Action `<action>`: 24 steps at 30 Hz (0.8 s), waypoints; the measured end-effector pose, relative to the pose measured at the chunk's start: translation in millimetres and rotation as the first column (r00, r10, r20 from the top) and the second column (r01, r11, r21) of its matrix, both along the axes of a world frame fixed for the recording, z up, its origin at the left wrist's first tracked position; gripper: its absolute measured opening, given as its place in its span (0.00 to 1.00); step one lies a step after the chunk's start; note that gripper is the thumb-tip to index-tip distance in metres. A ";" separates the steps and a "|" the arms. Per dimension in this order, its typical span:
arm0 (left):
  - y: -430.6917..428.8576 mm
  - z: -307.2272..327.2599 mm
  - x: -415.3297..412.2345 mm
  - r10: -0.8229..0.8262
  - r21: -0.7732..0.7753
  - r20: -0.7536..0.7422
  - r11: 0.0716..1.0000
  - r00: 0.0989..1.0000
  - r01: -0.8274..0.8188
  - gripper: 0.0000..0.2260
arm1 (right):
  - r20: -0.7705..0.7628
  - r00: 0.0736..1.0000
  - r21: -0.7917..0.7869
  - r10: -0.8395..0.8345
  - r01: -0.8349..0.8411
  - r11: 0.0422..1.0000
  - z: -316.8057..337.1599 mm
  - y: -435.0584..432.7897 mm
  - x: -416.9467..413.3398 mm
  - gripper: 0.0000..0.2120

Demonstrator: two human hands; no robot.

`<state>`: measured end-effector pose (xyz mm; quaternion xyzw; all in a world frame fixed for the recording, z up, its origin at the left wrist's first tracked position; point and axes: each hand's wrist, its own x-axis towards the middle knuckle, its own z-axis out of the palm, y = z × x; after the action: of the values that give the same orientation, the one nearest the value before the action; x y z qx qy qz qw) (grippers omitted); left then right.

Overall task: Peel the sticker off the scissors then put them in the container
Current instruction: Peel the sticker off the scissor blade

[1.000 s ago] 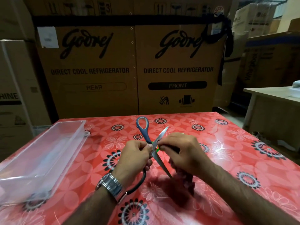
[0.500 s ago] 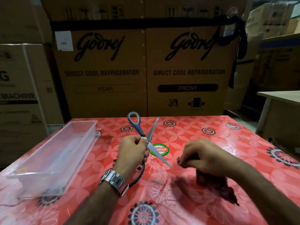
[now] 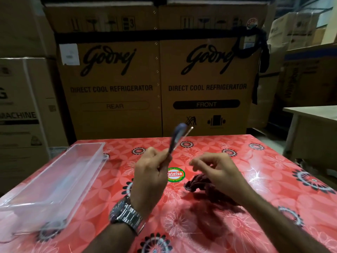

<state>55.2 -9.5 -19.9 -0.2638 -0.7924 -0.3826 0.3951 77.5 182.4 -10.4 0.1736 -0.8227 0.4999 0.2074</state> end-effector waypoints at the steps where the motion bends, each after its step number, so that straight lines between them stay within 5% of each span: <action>1: 0.2 0.8 0.4 0.004 -0.085 -0.023 0.996 1.000 -0.006 0.11 | 0.114 0.991 -0.161 0.066 -0.047 0.986 4.6 -1.2 4.3 0.15; 4: -1.4 2.1 -2.8 -0.010 -0.288 -0.100 0.958 0.995 -0.019 0.16 | 0.416 0.849 -0.540 0.325 -0.056 0.840 15.3 -2.9 12.3 0.28; 6: -3.2 1.2 -4.8 -0.032 -0.341 -0.149 0.940 0.988 -0.021 0.17 | 0.514 0.723 -0.644 0.461 -0.029 0.764 20.4 0.1 14.6 0.35; 8: -3.6 1.1 -5.3 -0.056 -0.350 -0.156 0.937 0.986 -0.002 0.20 | 0.584 0.645 -0.614 0.493 -0.046 0.788 20.7 3.6 15.0 0.34; 11: -2.3 -0.3 -5.7 -0.046 -0.342 -0.161 0.940 0.986 -0.012 0.28 | 0.672 0.583 -0.505 0.456 -0.090 0.858 12.9 1.1 15.6 0.20; 13: -3.1 -1.4 -7.7 -0.026 -0.323 -0.145 0.946 0.989 -0.022 0.31 | 0.674 0.591 -0.507 0.443 -0.066 0.860 7.7 -3.9 13.9 0.10; 18: -5.0 -3.5 -10.0 0.076 -0.276 -0.092 0.956 0.993 -0.099 0.34 | 0.606 0.671 -0.568 0.427 -0.010 0.823 -0.6 -10.4 9.3 0.11; 22: 4.5 -2.6 0.2 0.095 -0.149 -0.218 0.980 0.971 -0.130 0.15 | 0.531 0.748 -0.610 0.400 0.009 0.793 -2.5 -12.9 7.9 0.10; 24: 16.1 -4.1 15.2 0.034 -0.091 -0.141 0.995 0.989 -0.047 0.07 | 0.478 0.778 -0.652 0.407 0.003 0.759 -2.1 -12.0 8.5 0.10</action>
<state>70.4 6.6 -23.9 -0.2922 -0.7852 -0.3174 0.4443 86.0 170.5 -12.5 0.0230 -0.6083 0.7899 -0.0742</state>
